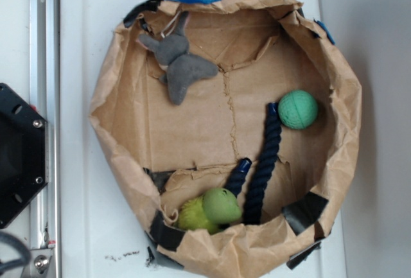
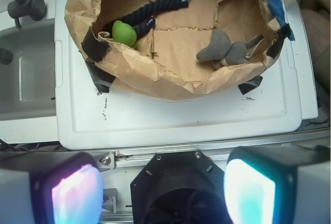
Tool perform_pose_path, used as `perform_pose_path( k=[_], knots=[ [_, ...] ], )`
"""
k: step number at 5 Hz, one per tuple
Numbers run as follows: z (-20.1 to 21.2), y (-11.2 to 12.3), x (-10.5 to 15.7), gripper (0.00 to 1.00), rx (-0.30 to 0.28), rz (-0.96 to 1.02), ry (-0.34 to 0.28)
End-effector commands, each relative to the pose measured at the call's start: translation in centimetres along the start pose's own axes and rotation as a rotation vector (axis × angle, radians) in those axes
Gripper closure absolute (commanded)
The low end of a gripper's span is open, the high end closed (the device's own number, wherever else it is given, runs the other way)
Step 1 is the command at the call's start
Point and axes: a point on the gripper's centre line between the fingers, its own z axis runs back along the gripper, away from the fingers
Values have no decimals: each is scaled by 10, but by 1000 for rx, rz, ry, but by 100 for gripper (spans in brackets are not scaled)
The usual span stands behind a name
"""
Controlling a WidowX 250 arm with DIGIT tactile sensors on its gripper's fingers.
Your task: Grab the gray animal.
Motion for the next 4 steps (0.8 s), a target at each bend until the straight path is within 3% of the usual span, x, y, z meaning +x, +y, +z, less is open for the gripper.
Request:
perform_pose_path(
  k=[1,2,4],
  knots=[
    [0,0,0,0,0,0,0],
    [-15,15,49,0,14,-67,-23],
    [-46,40,114,0,-24,-271,41]
  ],
)
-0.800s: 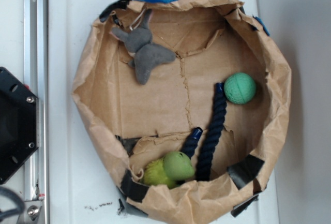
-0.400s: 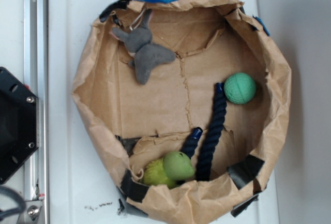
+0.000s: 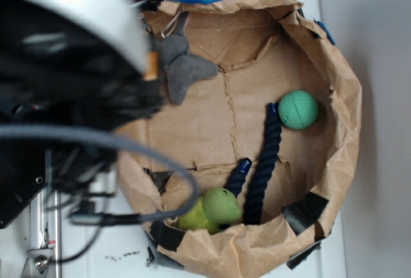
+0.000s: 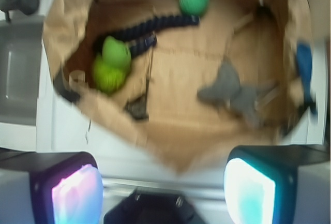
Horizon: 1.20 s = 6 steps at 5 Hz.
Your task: Grab the gray animal.
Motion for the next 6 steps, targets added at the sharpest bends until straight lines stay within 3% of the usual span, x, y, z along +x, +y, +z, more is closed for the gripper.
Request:
perform_pose_path(
  k=[1,4,6],
  knots=[
    [-27,36,45,0,-4,-166,28],
    [-27,36,45,0,-4,-166,28],
    [-84,64,45,0,72,-236,75]
  ],
)
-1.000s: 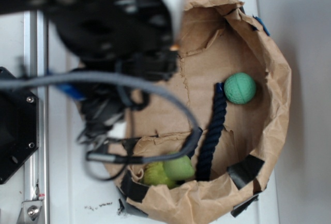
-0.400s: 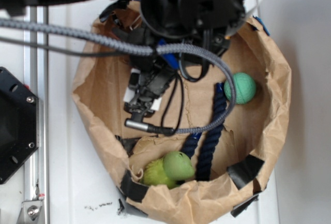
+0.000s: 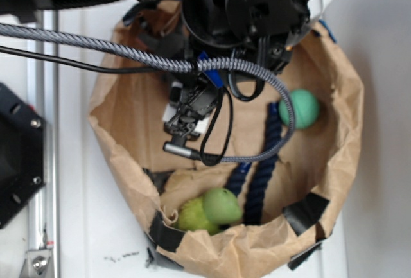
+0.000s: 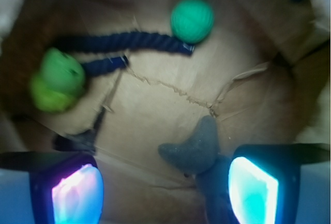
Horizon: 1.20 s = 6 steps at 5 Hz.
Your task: Grab the gray animal.
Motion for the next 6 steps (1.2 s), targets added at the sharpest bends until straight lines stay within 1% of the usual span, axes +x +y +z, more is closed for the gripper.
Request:
perform_pose_path(
  k=[1,2,3,4,5,6],
  knots=[
    [-39,27,-9,0,80,-55,32],
    [-53,31,-24,0,47,-136,43],
    [-68,29,-28,0,91,-170,53],
    [-75,24,-32,0,99,-200,57],
    [-83,22,-32,0,110,-190,59],
    [-87,24,-22,100,117,-176,42]
  ],
)
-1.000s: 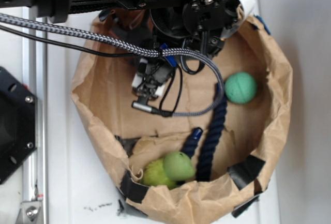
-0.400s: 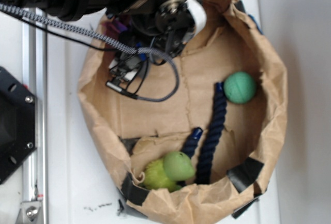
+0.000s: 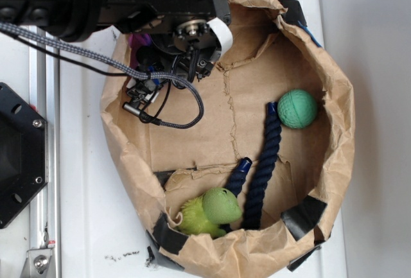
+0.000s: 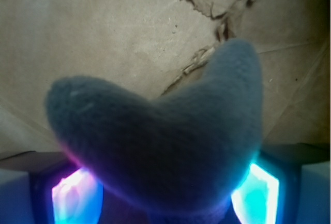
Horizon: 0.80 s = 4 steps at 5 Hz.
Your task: Grab the gray animal.
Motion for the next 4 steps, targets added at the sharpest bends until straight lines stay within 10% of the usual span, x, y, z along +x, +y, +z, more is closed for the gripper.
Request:
perform_pose_path(
  k=[1,4],
  knots=[
    [4,0,21,100,30,15,-43],
    [108,-8,21,100,-128,154,-205]
  ],
)
